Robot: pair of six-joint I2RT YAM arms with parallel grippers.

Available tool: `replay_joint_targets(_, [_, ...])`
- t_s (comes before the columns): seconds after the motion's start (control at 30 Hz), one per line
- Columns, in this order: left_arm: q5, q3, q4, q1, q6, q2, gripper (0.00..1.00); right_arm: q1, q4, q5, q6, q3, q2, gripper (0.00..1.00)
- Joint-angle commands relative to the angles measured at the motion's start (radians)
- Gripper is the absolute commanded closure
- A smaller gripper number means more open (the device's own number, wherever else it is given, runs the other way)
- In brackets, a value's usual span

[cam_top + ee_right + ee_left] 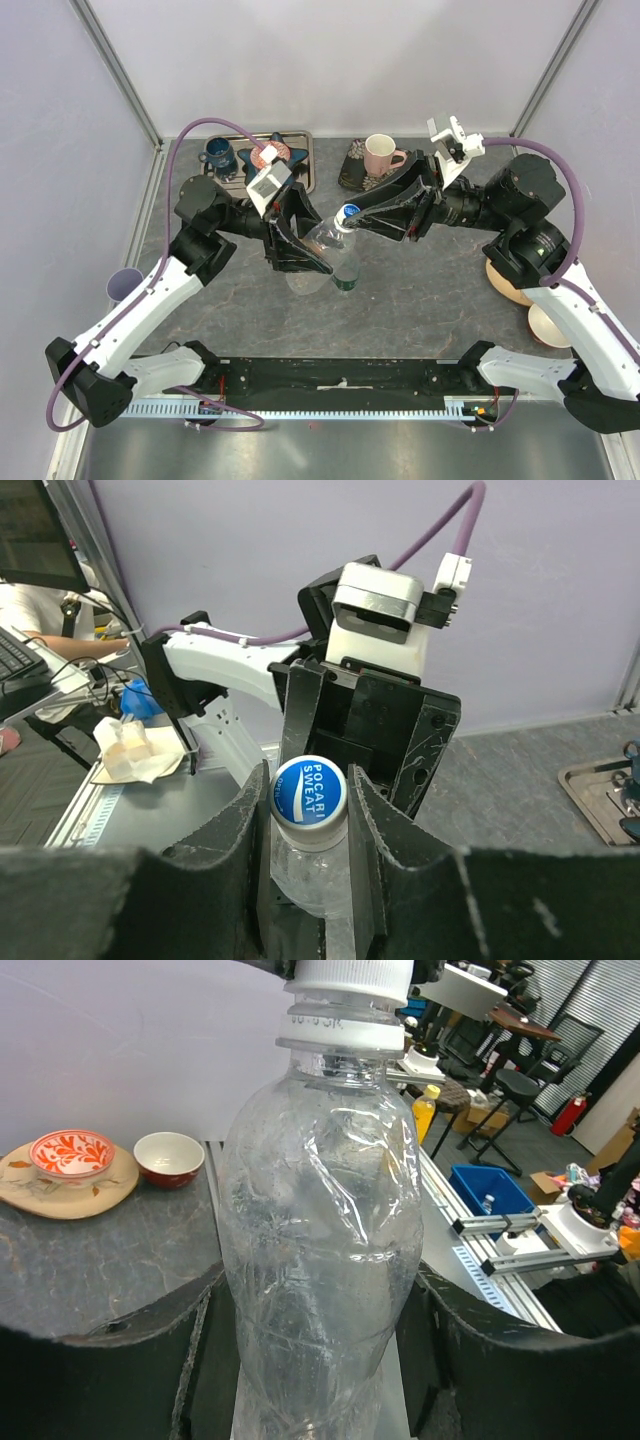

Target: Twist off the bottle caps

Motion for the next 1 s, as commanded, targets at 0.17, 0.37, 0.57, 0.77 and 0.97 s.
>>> replay_joint_targets(0.17, [-0.167, 0.026, -0.14, 0.023, 0.11, -0.015, 0.64, 0.029, -0.086, -0.008, -0.024, 0.043, 0.002, 0.6])
replay_joint_targets(0.37, [-0.175, 0.016, -0.151, 0.023, 0.13, -0.022, 0.63, 0.029, -0.102, 0.01, -0.028, 0.049, 0.005, 0.5])
replay_joint_targets(0.57, [-0.175, 0.013, -0.16, 0.023, 0.137, -0.026, 0.63, 0.029, -0.112, 0.035, -0.036, 0.057, 0.009, 0.42])
replay_joint_targets(0.77, [-0.177, 0.011, -0.168, 0.023, 0.146, -0.028, 0.62, 0.029, -0.12, 0.14, -0.036, 0.066, 0.007, 0.33])
replay_joint_targets(0.97, [-0.172, 0.013, -0.189, 0.023, 0.16, -0.029, 0.62, 0.029, -0.16, 0.179, -0.053, 0.101, 0.027, 0.31])
